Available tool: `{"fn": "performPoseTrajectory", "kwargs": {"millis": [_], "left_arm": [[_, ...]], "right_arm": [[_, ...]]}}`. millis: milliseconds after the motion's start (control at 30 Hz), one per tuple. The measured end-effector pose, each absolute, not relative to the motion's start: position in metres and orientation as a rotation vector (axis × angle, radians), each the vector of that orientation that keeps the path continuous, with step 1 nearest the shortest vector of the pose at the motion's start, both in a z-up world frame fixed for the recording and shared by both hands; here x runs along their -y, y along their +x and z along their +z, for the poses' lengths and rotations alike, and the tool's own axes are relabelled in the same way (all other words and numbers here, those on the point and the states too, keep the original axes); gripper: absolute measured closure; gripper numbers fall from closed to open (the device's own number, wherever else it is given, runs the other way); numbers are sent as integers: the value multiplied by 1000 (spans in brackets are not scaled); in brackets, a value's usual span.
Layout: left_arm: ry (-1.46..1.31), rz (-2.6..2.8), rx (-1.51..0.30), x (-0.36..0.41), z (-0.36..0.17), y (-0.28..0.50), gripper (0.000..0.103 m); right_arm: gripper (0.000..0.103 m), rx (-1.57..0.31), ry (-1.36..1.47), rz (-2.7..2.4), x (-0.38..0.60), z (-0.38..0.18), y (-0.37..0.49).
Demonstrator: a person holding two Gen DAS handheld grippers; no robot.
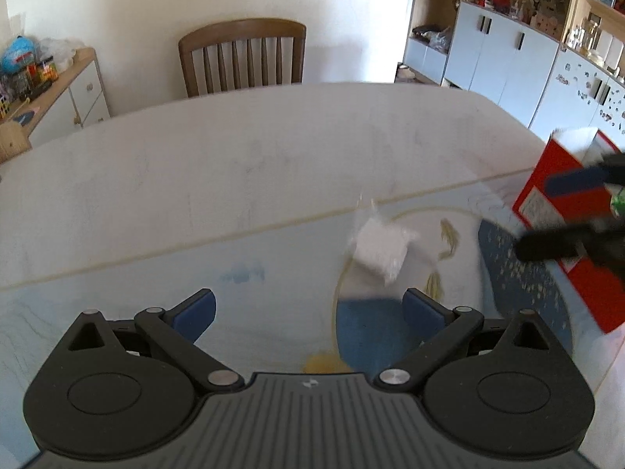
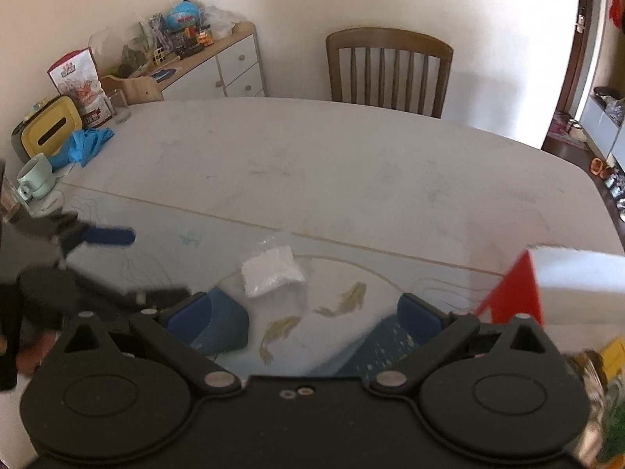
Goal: Organize objects
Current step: 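Move both tools back over the table toward the last items, then grasp the yellow sponge with left tool while right tool grasps white bead bag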
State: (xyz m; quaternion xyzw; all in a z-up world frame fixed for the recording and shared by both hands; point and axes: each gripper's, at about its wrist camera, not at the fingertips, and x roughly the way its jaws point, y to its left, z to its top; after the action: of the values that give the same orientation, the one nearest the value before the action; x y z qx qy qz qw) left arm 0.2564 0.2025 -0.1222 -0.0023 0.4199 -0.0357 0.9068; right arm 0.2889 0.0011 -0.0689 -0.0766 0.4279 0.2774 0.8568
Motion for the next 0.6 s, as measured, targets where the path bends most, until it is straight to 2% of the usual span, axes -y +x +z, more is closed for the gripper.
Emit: {"fn": "performPoseTrajectory", "kwargs": {"millis": [600], "left_arm": [[72,-79,-850,-184,-159,223,2]], "right_arm": [[7,-975,-256,652,-51,-119,332]]}}
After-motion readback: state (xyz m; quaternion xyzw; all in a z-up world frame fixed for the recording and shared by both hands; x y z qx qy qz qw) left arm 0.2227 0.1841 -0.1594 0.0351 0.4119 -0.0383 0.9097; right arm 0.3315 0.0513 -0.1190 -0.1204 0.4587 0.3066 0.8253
